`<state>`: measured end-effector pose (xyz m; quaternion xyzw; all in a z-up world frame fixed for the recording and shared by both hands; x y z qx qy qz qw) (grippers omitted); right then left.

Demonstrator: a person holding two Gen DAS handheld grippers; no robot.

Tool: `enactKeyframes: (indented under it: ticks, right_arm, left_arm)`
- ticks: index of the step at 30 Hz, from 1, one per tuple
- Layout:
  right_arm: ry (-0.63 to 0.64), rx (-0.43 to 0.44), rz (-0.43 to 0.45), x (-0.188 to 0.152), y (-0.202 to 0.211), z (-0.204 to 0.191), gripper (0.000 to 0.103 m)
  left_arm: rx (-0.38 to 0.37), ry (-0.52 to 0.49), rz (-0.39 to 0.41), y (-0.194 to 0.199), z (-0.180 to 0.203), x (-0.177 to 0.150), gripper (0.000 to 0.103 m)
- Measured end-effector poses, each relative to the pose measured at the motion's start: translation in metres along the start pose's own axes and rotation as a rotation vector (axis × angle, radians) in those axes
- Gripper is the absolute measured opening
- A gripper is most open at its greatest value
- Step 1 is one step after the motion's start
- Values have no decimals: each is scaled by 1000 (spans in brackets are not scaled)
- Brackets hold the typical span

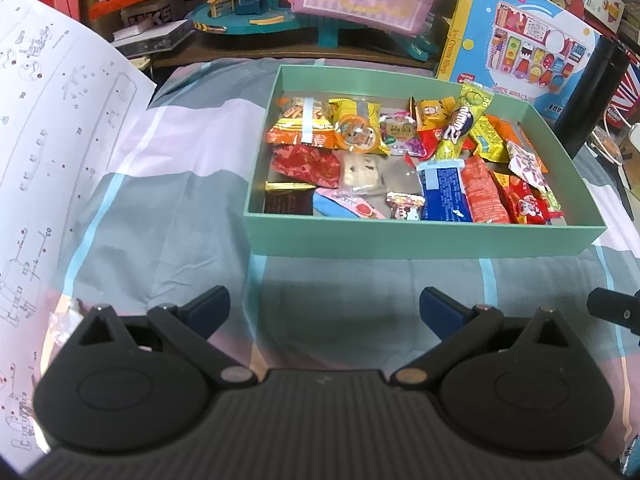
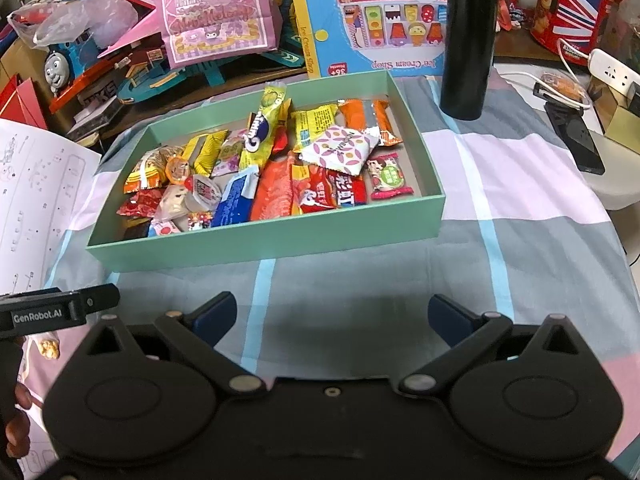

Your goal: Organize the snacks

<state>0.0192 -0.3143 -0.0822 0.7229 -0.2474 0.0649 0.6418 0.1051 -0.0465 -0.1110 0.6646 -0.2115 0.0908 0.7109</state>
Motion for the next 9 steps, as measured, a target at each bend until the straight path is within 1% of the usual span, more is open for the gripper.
enactKeyframes:
  ticks: [9]
  right_arm:
    - [12, -3, 2, 4, 1, -4, 103]
  left_arm:
    - [18, 1, 6, 4, -5, 2, 103]
Point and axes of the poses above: each gripper's, at about its wrist camera, not at the fingertips, and y roughly against the way its jaws point, z to its right, x to its top, the point moved 10 cm from there along -y, roughly the way its jaws point, and after that the axes turned 10 degrees about -z, right-handed, at the moved point
